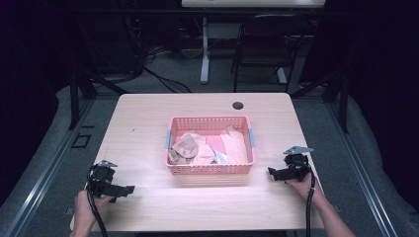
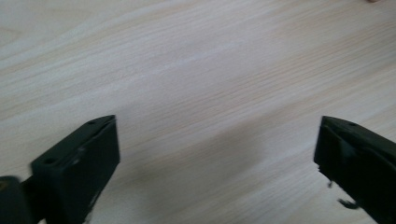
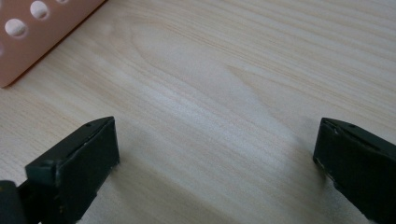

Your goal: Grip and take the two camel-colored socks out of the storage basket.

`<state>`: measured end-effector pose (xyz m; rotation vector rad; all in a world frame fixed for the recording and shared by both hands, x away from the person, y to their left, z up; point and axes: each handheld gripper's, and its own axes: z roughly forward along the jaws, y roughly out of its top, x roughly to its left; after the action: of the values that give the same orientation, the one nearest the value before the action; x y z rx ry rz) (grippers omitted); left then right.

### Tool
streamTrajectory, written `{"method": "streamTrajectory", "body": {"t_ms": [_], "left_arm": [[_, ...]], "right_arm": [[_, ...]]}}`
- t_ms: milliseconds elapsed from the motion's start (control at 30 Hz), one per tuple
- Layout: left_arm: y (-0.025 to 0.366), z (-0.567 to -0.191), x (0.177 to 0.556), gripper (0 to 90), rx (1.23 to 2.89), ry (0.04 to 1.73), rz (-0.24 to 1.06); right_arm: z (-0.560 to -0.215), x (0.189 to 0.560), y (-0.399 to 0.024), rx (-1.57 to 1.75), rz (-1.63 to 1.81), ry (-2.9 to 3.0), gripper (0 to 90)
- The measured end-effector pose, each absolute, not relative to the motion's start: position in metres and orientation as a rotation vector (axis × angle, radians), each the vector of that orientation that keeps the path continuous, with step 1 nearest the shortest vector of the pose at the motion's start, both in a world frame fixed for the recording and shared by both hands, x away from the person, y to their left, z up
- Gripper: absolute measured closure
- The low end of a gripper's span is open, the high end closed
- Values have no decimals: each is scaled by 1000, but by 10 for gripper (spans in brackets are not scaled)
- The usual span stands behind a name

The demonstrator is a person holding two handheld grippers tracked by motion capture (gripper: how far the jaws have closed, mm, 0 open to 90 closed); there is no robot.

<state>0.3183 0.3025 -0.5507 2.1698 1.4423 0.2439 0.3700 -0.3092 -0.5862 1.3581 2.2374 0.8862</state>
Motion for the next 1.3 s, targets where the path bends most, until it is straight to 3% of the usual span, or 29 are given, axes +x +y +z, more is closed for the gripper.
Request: {"method": "streamTrajectory", "body": {"t_ms": [333,833,1033,1300], "left_arm": [[293,-531,321,2,2210,1396,284],[288,-513,334,2,2278,1373,214],[285,-494,345,2,2331,1361,172],[274,-462,365,2,2382,1300,214]], "right_arm": [[-586,369,-309,1362,883,2235,0],[-586,369,-307,1376,883,2225,0],[-586,369,-307,1376,883,2225,0],[-586,369,-307,1377,882,2224,0]]}}
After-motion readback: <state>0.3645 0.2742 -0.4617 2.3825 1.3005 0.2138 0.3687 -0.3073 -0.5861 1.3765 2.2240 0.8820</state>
